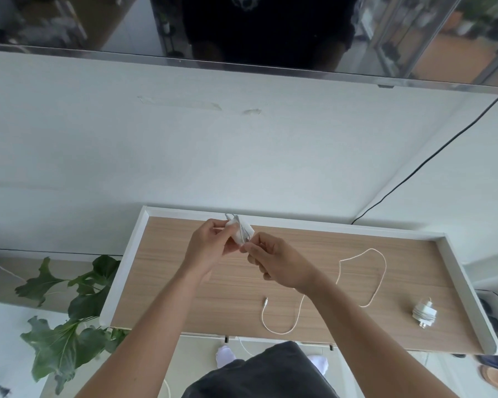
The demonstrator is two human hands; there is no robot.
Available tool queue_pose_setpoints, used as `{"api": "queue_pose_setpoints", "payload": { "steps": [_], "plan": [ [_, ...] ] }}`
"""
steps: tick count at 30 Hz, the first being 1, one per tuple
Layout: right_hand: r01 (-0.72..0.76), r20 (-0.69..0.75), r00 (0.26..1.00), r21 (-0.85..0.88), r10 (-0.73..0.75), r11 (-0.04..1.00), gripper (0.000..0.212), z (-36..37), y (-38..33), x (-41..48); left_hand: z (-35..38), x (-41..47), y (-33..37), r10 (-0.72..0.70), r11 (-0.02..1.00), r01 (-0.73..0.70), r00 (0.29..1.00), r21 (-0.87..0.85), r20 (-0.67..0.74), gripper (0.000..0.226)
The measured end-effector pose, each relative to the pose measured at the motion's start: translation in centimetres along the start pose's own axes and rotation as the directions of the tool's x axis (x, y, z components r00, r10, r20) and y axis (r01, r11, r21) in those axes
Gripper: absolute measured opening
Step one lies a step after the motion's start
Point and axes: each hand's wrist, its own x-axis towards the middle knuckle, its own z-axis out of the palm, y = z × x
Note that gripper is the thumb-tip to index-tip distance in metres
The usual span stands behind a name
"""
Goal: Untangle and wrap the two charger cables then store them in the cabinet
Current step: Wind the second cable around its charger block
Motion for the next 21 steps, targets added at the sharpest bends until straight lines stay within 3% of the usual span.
{"api": "queue_pose_setpoints", "payload": {
  "steps": [4,8,11,16,19,21],
  "plan": [
    [-0.036,0.029,0.999,0.094,0.033,0.995,0.035,-0.4,1.2,0.0,-0.1,-0.2,1.1,-0.045,0.994,0.051,0.997,-0.094,0.067,0.034],
    [-0.036,-0.005,0.999,-0.019,0.036,0.999,0.043,-1.4,2.3,0.7,-0.6,-0.3,1.4,-0.104,0.989,0.123,0.973,-0.083,0.205,0.027],
    [-0.025,0.012,1.0,-0.166,0.027,0.986,0.039,-2.7,2.9,1.2,-0.8,-0.6,1.1,-0.121,0.991,0.13,0.943,-0.01,0.309,0.034],
    [-0.019,0.009,1.0,-0.295,0.022,0.955,0.01,-5.0,2.0,2.2,-2.1,-1.2,0.9,-0.127,0.986,0.064,0.89,0.156,0.438,0.028],
    [-0.014,-0.014,1.0,-0.326,0.01,0.945,0.011,-5.6,0.8,2.3,-2.8,-1.5,1.2,-0.15,0.919,-0.067,0.852,0.388,0.502,0.026],
    [-0.027,-0.026,0.999,-0.319,0.02,0.947,0.015,-5.3,0.0,2.3,-2.6,-1.7,1.4,-0.145,0.884,-0.105,0.865,0.455,0.481,0.024]
  ]
}}
